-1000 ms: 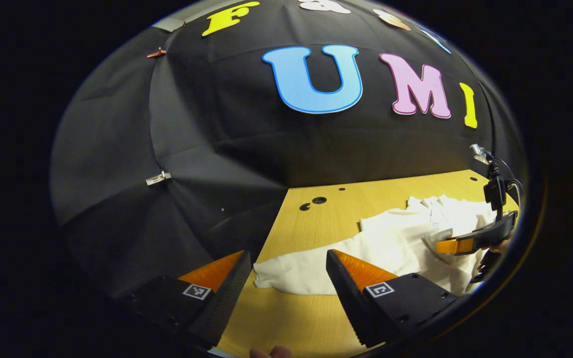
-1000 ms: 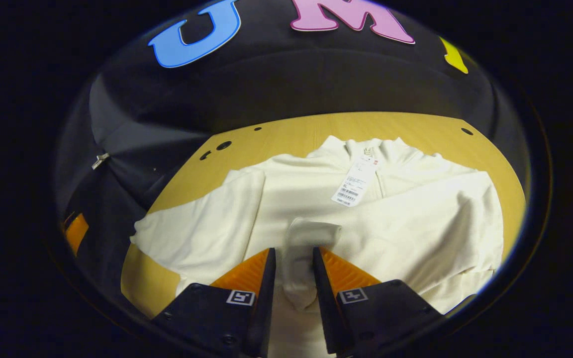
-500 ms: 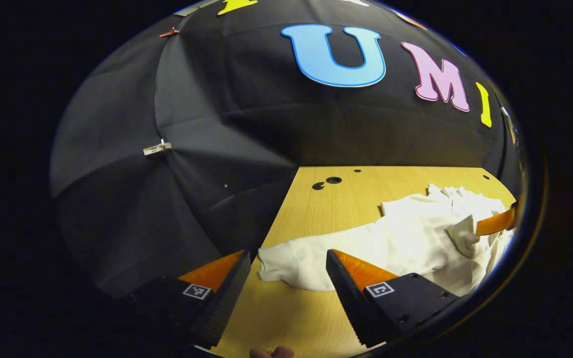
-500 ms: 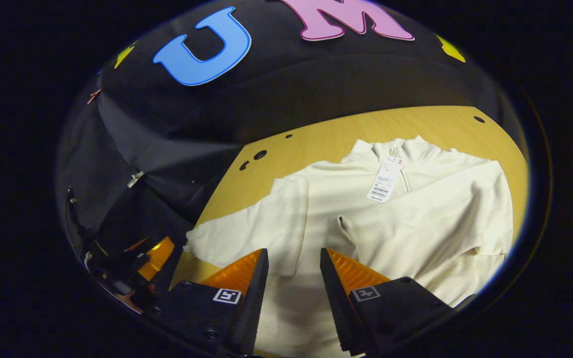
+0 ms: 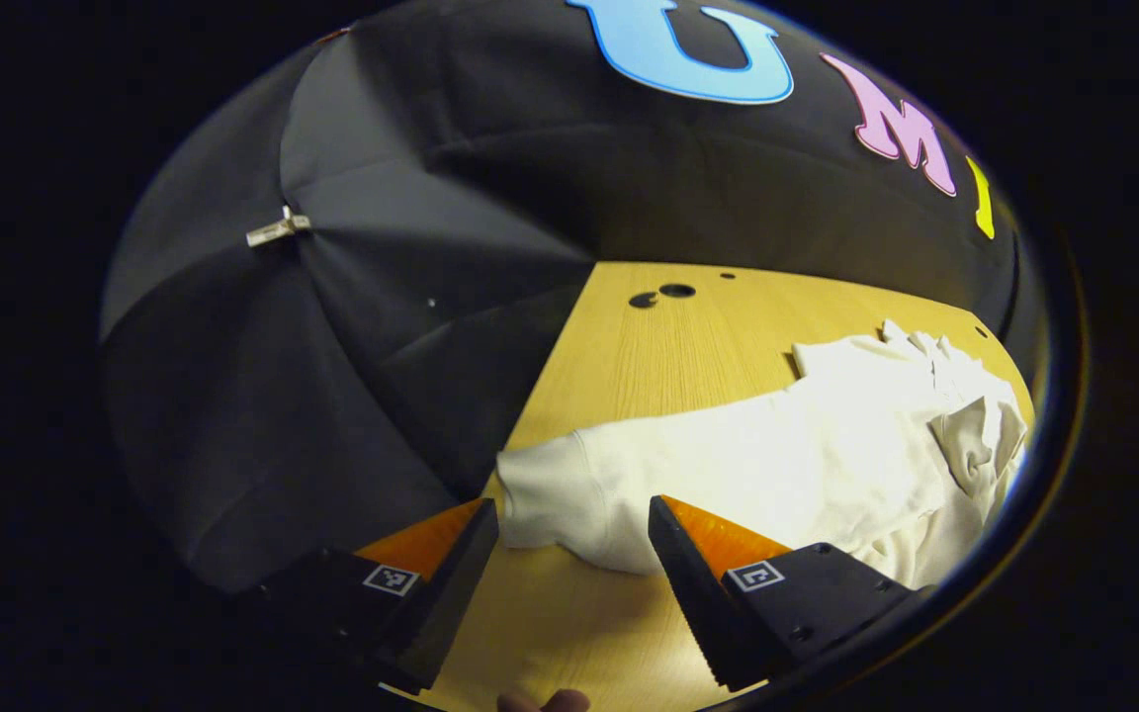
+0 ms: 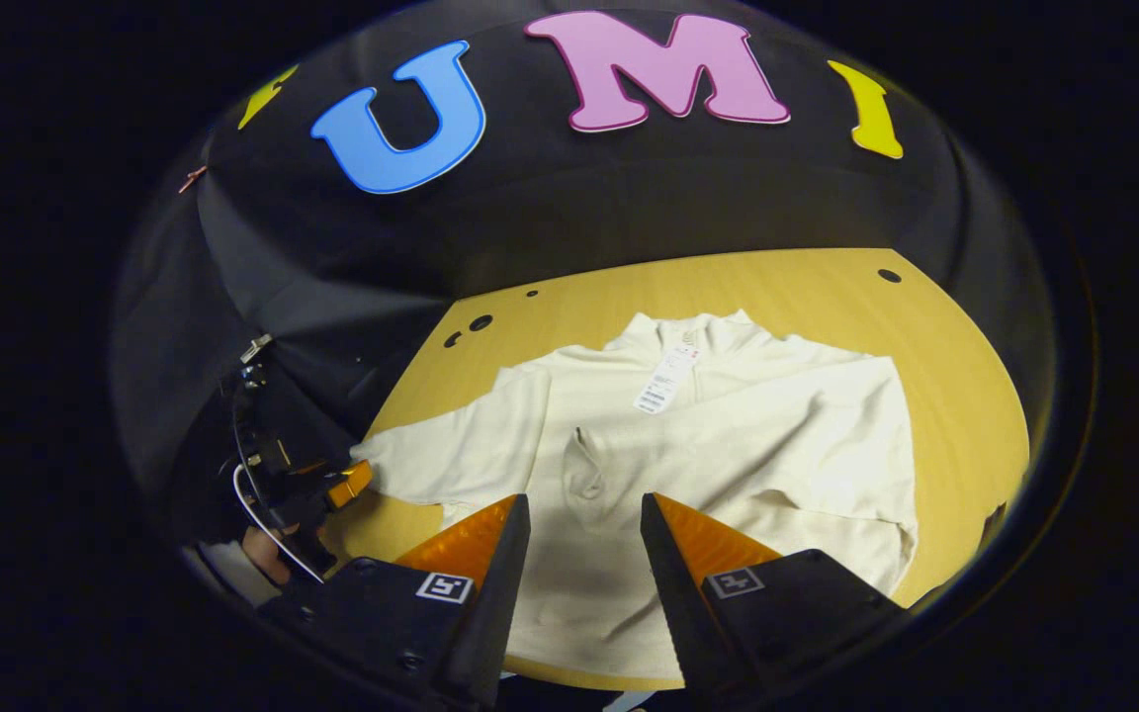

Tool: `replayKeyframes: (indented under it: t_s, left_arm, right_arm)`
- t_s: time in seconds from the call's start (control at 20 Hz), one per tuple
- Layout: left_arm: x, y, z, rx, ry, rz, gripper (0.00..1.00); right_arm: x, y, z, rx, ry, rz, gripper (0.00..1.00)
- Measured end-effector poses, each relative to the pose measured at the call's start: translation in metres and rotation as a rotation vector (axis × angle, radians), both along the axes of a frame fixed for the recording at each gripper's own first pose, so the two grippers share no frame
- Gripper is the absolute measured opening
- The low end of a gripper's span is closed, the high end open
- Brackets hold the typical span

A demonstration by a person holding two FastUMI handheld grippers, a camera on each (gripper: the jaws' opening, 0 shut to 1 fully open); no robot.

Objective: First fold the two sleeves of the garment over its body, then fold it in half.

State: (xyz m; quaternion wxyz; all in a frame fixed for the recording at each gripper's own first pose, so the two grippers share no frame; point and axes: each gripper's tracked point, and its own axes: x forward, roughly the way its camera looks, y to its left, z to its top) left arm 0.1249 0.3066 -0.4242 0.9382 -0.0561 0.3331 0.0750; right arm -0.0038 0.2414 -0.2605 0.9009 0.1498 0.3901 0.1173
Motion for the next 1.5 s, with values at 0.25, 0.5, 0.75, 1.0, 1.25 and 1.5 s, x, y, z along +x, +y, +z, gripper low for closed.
replayKeyframes:
  t_s: [0.25, 0.5, 0.75, 1.0, 1.25, 1.5]
  left_arm:
    - [0.008, -0.005, -0.018, 0.006, 0.078, -0.018, 0.99]
    - [0.021, -0.01, -0.021, 0.025, 0.07, -0.057, 0.41]
    - [0.028, -0.017, 0.007, -0.053, 0.041, -0.009, 0.07]
    - [0.028, -0.052, 0.093, -0.031, -0.129, -0.039, 0.07]
    - [0.02, -0.131, 0.153, -0.09, -0.201, -0.113, 0.07]
    - [0.024, -0.224, 0.191, -0.125, -0.251, -0.198, 0.07]
  right_arm:
    - [-0.007, -0.028, 0.005, -0.022, -0.003, -0.05, 0.7]
    - [-0.013, -0.046, 0.007, -0.02, -0.01, -0.07, 0.7]
    - [-0.021, -0.071, 0.013, -0.023, -0.026, -0.086, 0.7]
    - [-0.034, -0.1, 0.006, -0.018, -0.01, -0.108, 0.71]
    - [-0.042, -0.136, -0.004, -0.016, 0.003, -0.138, 0.7]
    - [-0.05, -0.175, -0.017, -0.012, 0.023, -0.173, 0.7]
